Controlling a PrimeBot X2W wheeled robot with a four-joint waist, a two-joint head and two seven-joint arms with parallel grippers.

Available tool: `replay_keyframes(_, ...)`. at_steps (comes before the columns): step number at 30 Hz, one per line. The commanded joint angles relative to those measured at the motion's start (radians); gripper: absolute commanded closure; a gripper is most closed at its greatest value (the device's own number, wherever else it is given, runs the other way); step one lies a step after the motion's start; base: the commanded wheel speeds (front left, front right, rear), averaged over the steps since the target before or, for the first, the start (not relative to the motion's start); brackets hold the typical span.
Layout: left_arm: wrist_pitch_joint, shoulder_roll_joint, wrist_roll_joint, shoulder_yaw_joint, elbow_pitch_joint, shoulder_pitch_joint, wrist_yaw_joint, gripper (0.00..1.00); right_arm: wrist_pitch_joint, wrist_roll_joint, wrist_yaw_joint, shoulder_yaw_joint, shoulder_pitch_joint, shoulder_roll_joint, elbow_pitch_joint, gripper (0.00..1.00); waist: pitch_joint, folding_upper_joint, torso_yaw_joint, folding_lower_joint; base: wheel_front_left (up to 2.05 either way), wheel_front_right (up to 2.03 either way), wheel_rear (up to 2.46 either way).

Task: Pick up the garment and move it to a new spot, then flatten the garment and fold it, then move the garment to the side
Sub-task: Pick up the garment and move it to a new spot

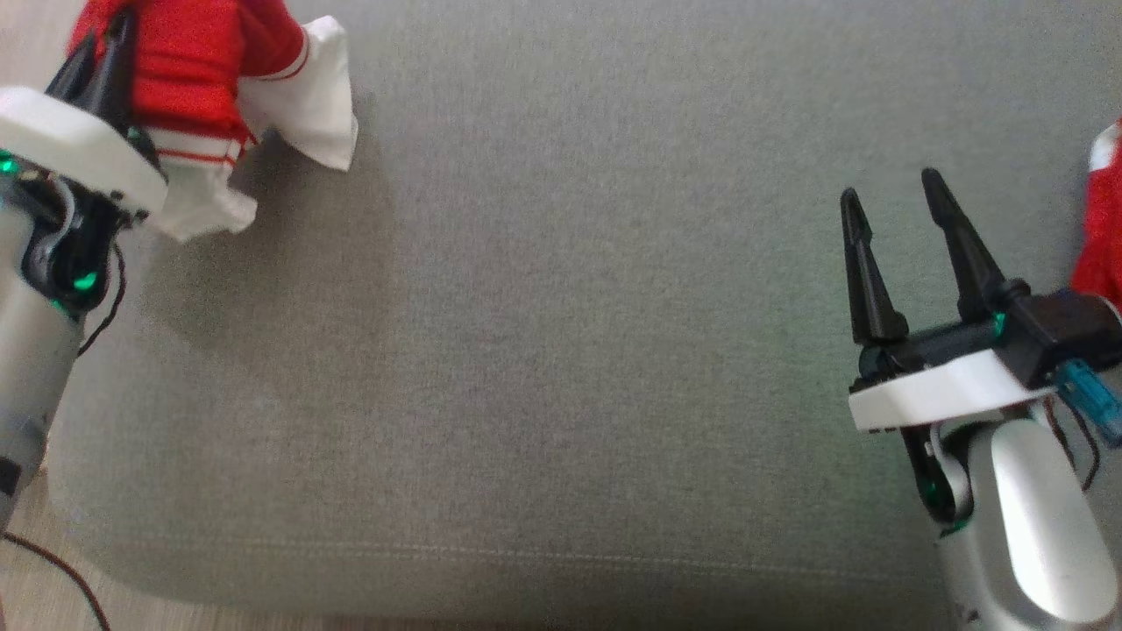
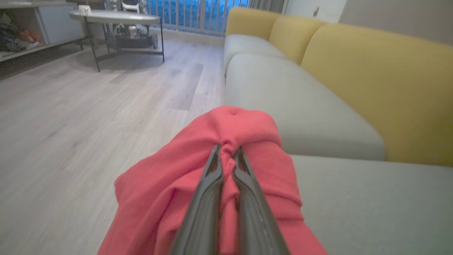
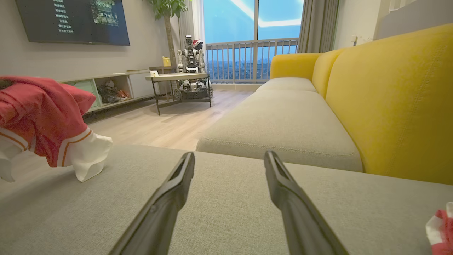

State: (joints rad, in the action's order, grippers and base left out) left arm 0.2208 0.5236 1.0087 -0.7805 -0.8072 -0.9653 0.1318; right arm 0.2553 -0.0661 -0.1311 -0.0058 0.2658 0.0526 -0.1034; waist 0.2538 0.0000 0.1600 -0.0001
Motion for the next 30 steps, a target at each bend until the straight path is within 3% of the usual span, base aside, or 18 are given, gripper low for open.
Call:
replay_keyframes(1, 0.016, 0.040, 0.006, 0.055, 0.031, -0.054, -0.001, 1.00, 0.006, -0.009, 0.000, 0.017, -0.003, -0.002, 0.027, 0.00, -0.051, 0.0000, -0.012, 0.0001, 0.00, 0.00, 0.00)
replay_keyframes(10, 0.032, 0.006, 0.045, 0.107, 0.270, 0.010, -0.049, 1.00, 0.006, -0.032, 0.000, -0.001, -0.048, -0.002, 0.025, 0.00, -0.150, 0.0000, -0.079, 0.0001, 0.00, 0.00, 0.00)
replay_keyframes(20, -0.077, -0.061, 0.166, 0.119, 0.658, 0.094, -0.199, 1.00, 0.006, -0.079, 0.000, 0.004, -0.035, -0.002, 0.043, 0.00, -0.163, 0.0000, -0.227, 0.0001, 0.00, 0.00, 0.00)
replay_keyframes(26, -0.084, -0.147, 0.200, 0.113, 0.775, 0.097, -0.269, 1.00, 0.006, -0.107, 0.000, 0.014, -0.014, -0.002, 0.059, 0.00, -0.137, 0.0000, -0.302, 0.0001, 0.00, 0.00, 0.00)
replay_keyframes(30, -0.054, -0.182, 0.211, 0.125, 0.772, 0.126, -0.318, 1.00, 0.006, -0.121, 0.000, 0.012, -0.004, -0.002, 0.065, 0.00, -0.121, 0.0000, -0.328, 0.0001, 0.00, 0.00, 0.00)
